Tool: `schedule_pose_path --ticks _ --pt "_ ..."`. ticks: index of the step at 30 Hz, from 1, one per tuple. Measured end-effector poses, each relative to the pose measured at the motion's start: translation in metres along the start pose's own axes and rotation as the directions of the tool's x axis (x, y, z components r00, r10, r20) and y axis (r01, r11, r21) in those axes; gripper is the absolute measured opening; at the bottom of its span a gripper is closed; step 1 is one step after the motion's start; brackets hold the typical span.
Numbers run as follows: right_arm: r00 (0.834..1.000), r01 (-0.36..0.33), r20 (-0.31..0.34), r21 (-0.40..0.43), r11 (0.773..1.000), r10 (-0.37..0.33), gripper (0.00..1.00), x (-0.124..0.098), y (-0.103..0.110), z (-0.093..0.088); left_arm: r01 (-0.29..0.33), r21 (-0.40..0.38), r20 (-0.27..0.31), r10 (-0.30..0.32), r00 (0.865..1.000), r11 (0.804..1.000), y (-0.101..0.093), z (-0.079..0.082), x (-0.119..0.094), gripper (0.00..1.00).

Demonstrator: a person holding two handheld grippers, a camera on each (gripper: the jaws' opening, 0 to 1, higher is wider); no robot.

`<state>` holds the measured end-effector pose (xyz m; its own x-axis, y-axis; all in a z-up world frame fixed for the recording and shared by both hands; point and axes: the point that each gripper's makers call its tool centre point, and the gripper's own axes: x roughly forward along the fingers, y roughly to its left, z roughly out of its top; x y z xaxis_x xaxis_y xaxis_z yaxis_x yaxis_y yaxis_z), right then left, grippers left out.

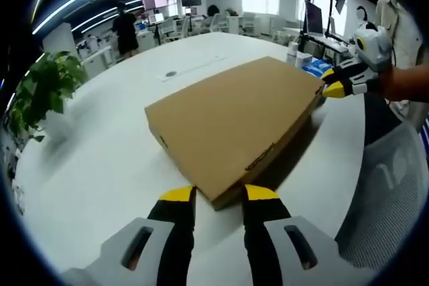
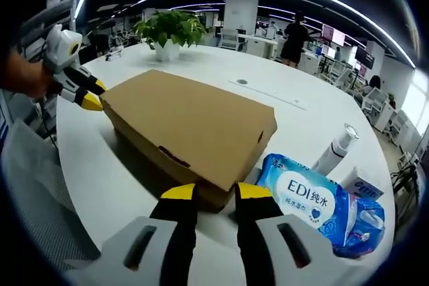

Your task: Operate the shoe box by opening the lid, removing the specified soft item, and placing it in the target area until the item is outside and the box remains undamaged.

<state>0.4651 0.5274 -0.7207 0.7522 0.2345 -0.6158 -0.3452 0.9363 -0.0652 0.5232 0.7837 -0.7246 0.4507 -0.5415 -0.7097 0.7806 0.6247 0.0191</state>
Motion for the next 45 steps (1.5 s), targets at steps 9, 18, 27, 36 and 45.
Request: schedule_pose_path --ticks 9,18,27,36,45 --pt "1.0 0.015 0.001 0.032 0.999 -0.015 0.27 -0.006 -0.003 -0.004 -0.038 -0.015 -0.004 0.038 0.999 0.999 0.002 -0.001 -0.005 0.36" --pt "0.994 0.108 0.014 0.085 0.991 -0.11 0.55 -0.049 -0.011 -0.012 -0.014 -0.003 0.074 0.014 0.997 1.0 -0.018 0.011 -0.035 0.54" --pt "0.978 0.205 0.011 0.115 0.972 -0.208 0.65 -0.088 -0.008 -0.018 0.033 -0.004 0.116 -0.032 0.993 0.999 -0.035 0.017 -0.052 0.72" --pt "0.945 0.316 0.035 0.157 0.936 -0.325 0.77 -0.131 -0.001 -0.012 0.069 0.024 0.162 -0.072 0.984 0.997 -0.047 0.017 -0.074 0.81" --pt "0.913 0.395 0.027 0.181 0.9 -0.406 0.84 -0.172 0.016 -0.016 0.104 0.038 0.205 -0.109 0.973 0.994 -0.052 0.017 -0.098 0.87"
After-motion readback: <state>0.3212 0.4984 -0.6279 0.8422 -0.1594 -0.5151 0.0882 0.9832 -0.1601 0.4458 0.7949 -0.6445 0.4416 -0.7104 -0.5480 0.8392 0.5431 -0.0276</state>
